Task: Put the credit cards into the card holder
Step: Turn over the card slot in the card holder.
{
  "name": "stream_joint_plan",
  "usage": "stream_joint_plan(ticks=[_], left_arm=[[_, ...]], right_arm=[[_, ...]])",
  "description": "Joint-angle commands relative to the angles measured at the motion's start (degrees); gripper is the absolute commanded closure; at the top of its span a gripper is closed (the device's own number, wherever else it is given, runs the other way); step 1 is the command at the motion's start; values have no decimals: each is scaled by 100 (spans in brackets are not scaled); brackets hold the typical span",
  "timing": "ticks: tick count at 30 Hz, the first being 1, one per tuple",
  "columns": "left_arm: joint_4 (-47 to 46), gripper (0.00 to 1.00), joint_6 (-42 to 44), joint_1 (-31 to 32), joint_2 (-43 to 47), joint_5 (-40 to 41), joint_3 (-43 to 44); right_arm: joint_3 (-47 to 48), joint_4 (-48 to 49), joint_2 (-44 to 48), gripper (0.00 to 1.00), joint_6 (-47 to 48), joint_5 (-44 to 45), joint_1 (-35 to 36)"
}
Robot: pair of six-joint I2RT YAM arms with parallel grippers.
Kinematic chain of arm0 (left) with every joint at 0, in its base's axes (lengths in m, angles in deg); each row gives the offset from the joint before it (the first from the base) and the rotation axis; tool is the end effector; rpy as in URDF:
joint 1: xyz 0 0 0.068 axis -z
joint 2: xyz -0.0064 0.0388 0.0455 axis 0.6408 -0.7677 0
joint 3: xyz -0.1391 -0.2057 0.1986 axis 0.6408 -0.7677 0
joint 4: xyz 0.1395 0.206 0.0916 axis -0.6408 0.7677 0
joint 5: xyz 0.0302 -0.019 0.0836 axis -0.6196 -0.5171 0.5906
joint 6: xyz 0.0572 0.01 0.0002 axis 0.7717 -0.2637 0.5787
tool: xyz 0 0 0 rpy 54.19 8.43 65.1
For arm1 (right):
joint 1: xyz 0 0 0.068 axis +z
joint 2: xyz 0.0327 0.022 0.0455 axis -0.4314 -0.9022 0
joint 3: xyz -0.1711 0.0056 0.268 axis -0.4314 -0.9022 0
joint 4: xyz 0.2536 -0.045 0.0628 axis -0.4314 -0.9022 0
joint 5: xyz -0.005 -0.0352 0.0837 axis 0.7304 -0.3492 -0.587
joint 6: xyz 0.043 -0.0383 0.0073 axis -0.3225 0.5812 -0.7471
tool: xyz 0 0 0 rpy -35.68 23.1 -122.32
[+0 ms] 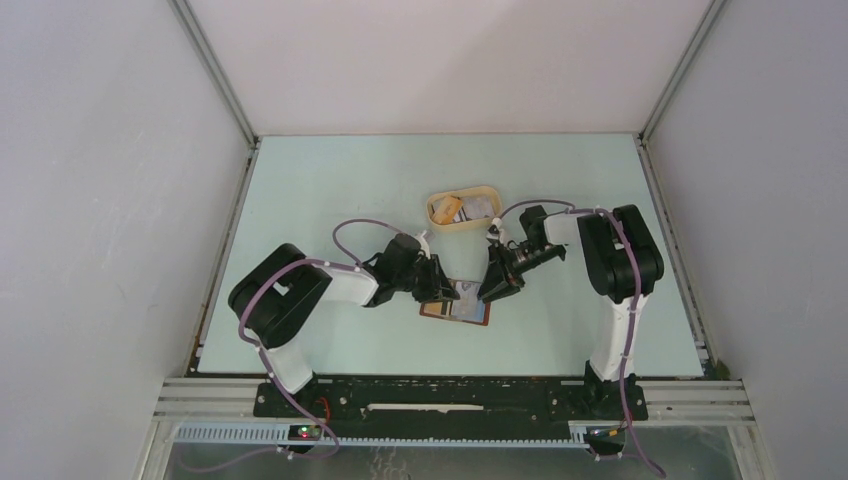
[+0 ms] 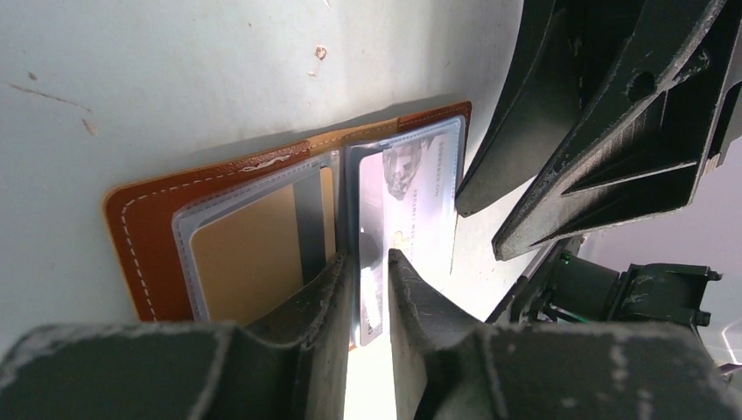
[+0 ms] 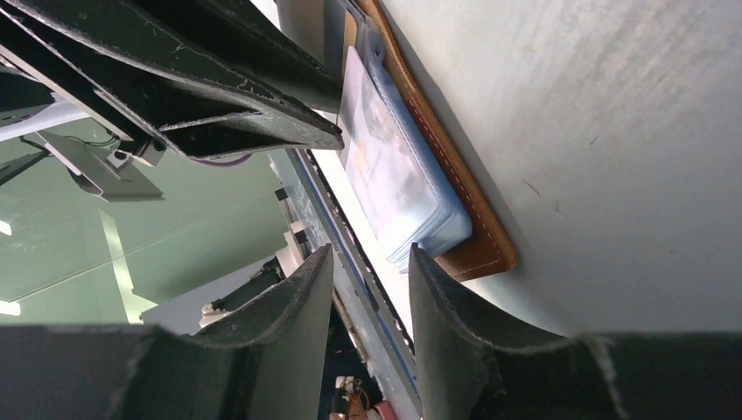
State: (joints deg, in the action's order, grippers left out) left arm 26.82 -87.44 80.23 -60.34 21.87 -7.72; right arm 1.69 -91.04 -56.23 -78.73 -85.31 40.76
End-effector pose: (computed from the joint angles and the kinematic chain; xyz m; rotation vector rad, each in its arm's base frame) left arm 0.2438 -0.2282 0.1576 -0.0172 2.5669 -1.1860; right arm 0.3264 0.1271 0.1340 0.3884 -2.5466 -1.5554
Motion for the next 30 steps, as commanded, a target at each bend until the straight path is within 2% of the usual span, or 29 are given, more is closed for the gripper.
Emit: stream_joint_plan(ticks=[1, 13, 22, 30], left_arm=[[77, 73, 182, 33, -86, -11, 208], [36, 72, 157, 56, -157, -99, 220], [-49, 72, 113, 57, -219, -177, 237], [-250, 71, 9, 58, -218, -264, 165]], right_arm=[[137, 121, -63, 54, -195, -63, 86], [159, 226, -158, 52, -394, -44, 132], [207, 159, -29, 56, -316, -529, 184], [205, 162, -73, 56, -318, -464, 189]])
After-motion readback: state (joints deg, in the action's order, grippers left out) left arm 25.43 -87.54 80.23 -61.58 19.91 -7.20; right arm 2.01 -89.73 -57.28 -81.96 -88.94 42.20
